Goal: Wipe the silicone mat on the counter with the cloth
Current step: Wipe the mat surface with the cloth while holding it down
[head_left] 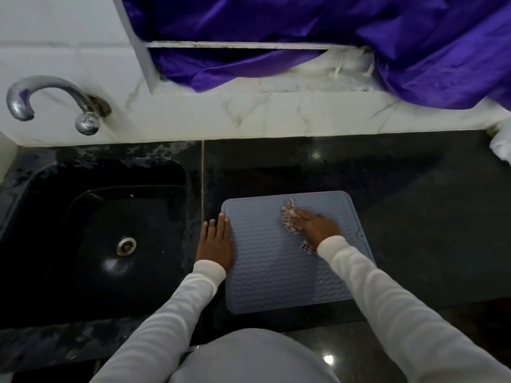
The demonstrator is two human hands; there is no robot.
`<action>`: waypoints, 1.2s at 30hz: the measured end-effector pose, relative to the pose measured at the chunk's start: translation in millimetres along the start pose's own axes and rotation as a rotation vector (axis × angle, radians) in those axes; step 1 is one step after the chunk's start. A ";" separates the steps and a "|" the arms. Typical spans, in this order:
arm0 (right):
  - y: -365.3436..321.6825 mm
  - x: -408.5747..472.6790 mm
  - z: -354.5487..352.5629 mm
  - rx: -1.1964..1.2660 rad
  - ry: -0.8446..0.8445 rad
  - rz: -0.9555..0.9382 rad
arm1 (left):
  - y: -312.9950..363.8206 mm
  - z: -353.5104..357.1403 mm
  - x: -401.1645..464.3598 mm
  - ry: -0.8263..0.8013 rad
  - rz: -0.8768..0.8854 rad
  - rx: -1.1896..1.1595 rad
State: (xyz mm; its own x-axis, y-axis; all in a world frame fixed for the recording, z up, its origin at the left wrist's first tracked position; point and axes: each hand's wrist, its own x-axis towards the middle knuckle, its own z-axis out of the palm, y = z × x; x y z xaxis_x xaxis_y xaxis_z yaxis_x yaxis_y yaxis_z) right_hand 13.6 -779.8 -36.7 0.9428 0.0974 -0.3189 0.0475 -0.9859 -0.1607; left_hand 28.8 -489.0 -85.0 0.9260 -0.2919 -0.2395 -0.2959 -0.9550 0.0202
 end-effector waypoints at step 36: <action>-118.5 -8.8 37.3 0.355 0.074 -0.204 | 10.5 -1.7 -1.6 -0.026 -0.124 -0.091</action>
State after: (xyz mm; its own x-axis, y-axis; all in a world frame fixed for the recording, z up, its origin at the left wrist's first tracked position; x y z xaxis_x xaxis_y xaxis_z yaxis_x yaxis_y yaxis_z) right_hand -12.6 -658.8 -49.7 0.9476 0.2628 -0.1815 0.1309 -0.8380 -0.5297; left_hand 24.6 -498.6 -82.8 0.9475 -0.1710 -0.2702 -0.1558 -0.9848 0.0767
